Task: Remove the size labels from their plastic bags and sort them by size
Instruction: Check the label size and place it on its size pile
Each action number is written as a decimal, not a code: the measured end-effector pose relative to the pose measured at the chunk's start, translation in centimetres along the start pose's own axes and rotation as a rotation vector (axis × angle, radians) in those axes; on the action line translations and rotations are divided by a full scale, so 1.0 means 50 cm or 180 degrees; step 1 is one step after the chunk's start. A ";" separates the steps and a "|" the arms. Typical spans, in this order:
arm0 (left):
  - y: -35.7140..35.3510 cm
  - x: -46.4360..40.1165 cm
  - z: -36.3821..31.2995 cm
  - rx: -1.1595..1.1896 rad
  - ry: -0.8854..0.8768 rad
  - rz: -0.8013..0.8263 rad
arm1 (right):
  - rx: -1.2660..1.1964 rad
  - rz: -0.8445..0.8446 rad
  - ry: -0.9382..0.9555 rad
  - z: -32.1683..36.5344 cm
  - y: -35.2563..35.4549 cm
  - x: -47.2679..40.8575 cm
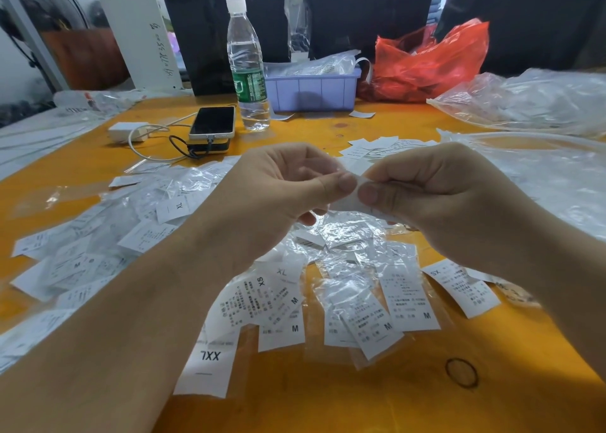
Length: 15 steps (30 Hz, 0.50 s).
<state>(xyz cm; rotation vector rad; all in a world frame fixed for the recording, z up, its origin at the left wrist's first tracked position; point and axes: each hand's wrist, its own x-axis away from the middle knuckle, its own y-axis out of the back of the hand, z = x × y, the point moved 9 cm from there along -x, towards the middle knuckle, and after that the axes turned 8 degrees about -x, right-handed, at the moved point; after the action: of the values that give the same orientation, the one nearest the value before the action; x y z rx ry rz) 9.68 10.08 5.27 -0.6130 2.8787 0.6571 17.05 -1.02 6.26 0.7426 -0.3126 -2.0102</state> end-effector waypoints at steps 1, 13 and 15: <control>-0.001 0.000 0.001 0.0049 0.0013 0.0025 | 0.0013 0.0015 0.0007 0.001 -0.001 0.000; -0.013 0.005 -0.013 -0.0107 -0.0153 0.0180 | 0.0229 0.0021 0.0126 0.000 -0.005 0.000; -0.016 0.006 -0.014 -0.0032 -0.0169 0.0196 | 0.0196 -0.0010 0.0174 0.003 -0.006 0.000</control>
<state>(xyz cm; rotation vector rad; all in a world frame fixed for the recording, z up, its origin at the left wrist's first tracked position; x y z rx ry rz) 9.69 9.00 5.55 -0.5023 2.8569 0.6859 16.73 -0.87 6.23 0.8357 -0.3429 -1.9868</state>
